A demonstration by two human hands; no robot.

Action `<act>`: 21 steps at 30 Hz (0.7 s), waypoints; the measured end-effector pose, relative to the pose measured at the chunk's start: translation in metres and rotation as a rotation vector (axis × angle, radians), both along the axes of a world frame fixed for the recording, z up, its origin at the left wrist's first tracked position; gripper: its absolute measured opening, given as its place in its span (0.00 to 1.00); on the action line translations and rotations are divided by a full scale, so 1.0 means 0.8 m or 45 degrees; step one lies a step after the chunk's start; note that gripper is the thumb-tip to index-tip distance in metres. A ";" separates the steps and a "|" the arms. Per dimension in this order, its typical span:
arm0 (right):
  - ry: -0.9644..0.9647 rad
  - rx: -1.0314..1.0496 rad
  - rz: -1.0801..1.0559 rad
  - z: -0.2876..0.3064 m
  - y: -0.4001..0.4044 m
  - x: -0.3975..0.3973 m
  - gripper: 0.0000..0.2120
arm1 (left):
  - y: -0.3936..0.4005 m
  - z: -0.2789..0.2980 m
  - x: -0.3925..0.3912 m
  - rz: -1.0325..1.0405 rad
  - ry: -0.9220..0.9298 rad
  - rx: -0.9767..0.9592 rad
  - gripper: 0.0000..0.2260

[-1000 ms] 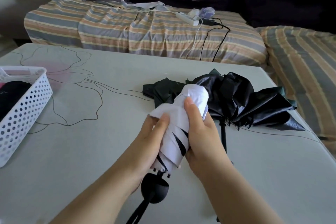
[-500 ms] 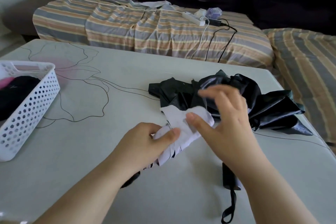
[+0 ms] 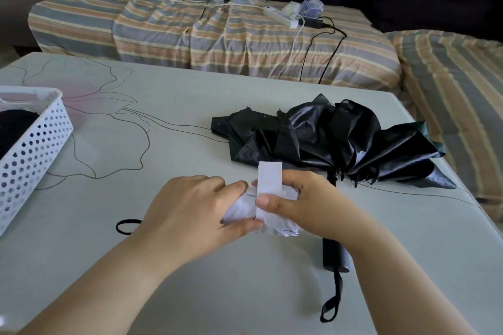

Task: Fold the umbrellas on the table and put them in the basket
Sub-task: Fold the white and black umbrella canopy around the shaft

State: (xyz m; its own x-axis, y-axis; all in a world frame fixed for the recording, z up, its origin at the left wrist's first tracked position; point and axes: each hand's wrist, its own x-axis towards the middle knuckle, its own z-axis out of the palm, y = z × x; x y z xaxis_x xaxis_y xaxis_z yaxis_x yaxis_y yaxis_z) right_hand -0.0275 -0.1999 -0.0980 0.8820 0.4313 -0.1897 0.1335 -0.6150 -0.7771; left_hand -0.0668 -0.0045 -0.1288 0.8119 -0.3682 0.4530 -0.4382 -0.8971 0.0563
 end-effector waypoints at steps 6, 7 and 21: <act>-0.153 0.066 -0.019 -0.002 0.004 -0.003 0.04 | 0.008 0.012 -0.003 0.159 0.702 -0.256 0.21; -0.208 0.072 -0.009 -0.006 0.006 -0.003 0.05 | 0.013 0.010 -0.002 0.116 0.997 -0.317 0.18; -0.534 0.052 -0.005 -0.064 0.018 0.013 0.01 | 0.023 -0.025 0.016 0.042 1.381 -0.409 0.13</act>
